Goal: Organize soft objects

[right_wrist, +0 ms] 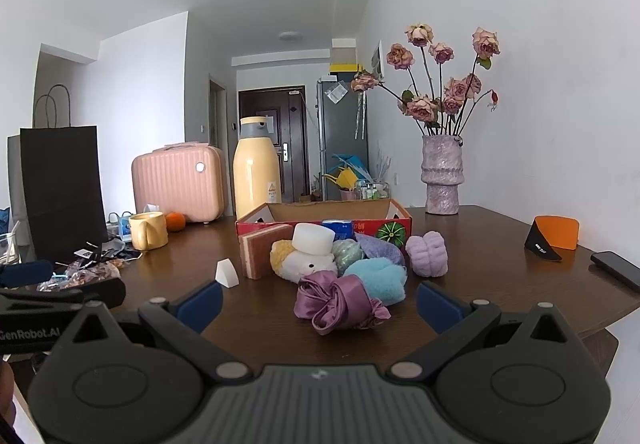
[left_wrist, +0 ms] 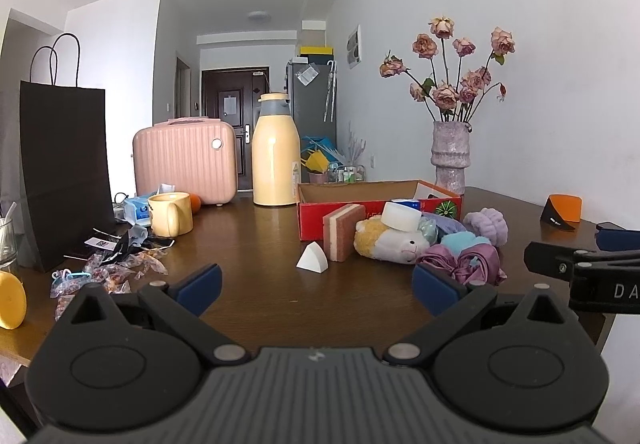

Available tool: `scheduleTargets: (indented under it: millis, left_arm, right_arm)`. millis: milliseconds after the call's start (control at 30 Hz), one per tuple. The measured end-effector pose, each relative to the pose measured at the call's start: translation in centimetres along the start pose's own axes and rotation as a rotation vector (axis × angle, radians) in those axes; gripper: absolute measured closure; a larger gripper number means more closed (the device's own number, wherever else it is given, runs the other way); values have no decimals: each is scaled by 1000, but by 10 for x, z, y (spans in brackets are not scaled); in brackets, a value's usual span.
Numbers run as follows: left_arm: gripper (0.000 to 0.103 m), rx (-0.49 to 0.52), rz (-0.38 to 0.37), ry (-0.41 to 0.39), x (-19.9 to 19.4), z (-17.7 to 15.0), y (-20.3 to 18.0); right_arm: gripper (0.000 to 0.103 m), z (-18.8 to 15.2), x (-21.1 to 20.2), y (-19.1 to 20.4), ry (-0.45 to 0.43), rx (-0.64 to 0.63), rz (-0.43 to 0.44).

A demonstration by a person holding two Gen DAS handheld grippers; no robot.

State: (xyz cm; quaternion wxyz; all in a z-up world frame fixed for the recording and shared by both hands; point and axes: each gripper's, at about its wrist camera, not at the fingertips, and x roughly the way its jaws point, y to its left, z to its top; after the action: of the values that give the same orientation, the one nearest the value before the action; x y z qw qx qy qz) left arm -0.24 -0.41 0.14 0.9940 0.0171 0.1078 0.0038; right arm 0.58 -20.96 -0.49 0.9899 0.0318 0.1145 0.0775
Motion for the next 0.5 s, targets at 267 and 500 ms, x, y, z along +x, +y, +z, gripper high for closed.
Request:
scheduleTargets:
  millis: [267, 500]
  left_arm:
    - [0, -2, 2, -5, -1, -1, 1]
    - [0, -13, 9, -8, 0, -1, 5]
  right_arm:
    - [0, 1, 0, 0, -5, -4, -5]
    - [0, 1, 0, 2, -8, -7, -4]
